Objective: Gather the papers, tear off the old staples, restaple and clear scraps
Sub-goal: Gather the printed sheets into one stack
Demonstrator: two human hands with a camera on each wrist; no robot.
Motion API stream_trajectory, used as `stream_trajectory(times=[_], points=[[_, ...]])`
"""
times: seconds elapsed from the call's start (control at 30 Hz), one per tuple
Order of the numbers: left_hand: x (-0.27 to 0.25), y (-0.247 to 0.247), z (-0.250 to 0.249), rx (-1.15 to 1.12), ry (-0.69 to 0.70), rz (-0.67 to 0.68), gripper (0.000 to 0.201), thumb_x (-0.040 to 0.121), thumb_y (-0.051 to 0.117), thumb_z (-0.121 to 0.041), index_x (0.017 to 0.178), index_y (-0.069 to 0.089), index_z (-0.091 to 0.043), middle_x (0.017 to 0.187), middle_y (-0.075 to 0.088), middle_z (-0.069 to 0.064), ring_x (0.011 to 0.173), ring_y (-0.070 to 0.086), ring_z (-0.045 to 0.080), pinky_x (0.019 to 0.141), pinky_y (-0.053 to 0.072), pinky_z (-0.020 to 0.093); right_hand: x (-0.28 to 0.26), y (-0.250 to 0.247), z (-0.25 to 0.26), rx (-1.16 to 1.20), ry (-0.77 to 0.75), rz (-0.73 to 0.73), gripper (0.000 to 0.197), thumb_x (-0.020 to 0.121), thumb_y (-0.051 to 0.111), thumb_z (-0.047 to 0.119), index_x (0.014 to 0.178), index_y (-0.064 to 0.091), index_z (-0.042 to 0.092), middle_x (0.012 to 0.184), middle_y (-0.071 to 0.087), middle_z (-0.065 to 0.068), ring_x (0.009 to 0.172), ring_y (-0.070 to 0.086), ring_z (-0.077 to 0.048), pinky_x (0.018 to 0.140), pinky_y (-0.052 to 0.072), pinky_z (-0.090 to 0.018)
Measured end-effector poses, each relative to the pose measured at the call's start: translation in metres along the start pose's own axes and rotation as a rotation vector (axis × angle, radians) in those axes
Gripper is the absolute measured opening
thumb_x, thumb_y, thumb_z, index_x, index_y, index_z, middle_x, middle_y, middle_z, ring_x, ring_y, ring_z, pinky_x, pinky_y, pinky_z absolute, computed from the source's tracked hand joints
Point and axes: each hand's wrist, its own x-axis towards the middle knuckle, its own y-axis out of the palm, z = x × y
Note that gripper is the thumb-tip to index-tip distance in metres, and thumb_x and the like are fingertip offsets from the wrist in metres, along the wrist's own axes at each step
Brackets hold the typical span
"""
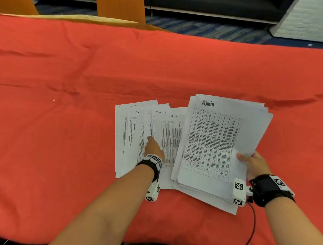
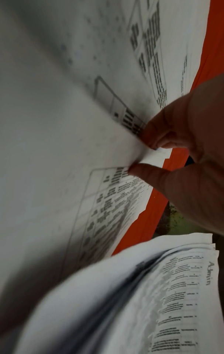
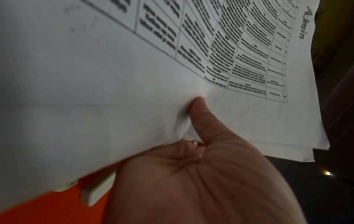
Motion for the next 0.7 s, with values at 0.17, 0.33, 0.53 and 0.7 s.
stream_trajectory(times=[0.17,0.33,0.53,0.7], points=[[-0.006,-0.012,0.006,-0.128,0.079,-0.061,0.027,0.096,0.041,-0.003,0.123,0.047,-0.002,0.092,0.054,0.010,0.084,0.052,0.022,0.067,0.042,0.027,-0.007,0.003,0.004,0.008,0.027,0.021,0.027,0.088,0.054,-0.008,0.092,0.059,0.017,0.095,0.064,-0.008,0.082,0.062,-0.026,0.073,0.051,-0.040],[-0.014,-0.052,0.017,-0.355,-0.020,-0.146,0.041,0.100,0.037,-0.010,0.140,0.040,-0.010,0.138,0.047,0.008,0.118,0.053,0.030,0.089,0.046,0.028,0.000,0.009,-0.001,-0.028,0.058,0.048,0.027,0.087,0.056,-0.007,0.089,0.059,0.019,0.107,0.064,-0.014,0.084,0.062,-0.027,0.091,0.048,-0.051],[-0.009,-0.114,0.032,-0.588,0.041,-0.396,0.025,0.095,0.048,-0.004,0.117,0.057,-0.001,0.105,0.060,0.009,0.088,0.057,0.022,0.066,0.044,0.021,0.009,0.017,-0.012,-0.128,0.086,0.067,0.026,0.084,0.062,-0.001,0.088,0.064,0.026,0.118,0.066,-0.014,0.104,0.064,-0.034,0.099,0.046,-0.056],[-0.006,-0.127,0.030,-0.731,0.086,-0.444,0.015,0.093,0.053,-0.012,0.104,0.063,-0.013,0.099,0.065,0.002,0.089,0.060,0.019,0.080,0.050,0.034,0.007,0.035,-0.010,-0.102,0.076,0.057,0.029,0.085,0.059,-0.005,0.097,0.064,0.022,0.112,0.065,-0.011,0.099,0.062,-0.031,0.098,0.047,-0.051]])
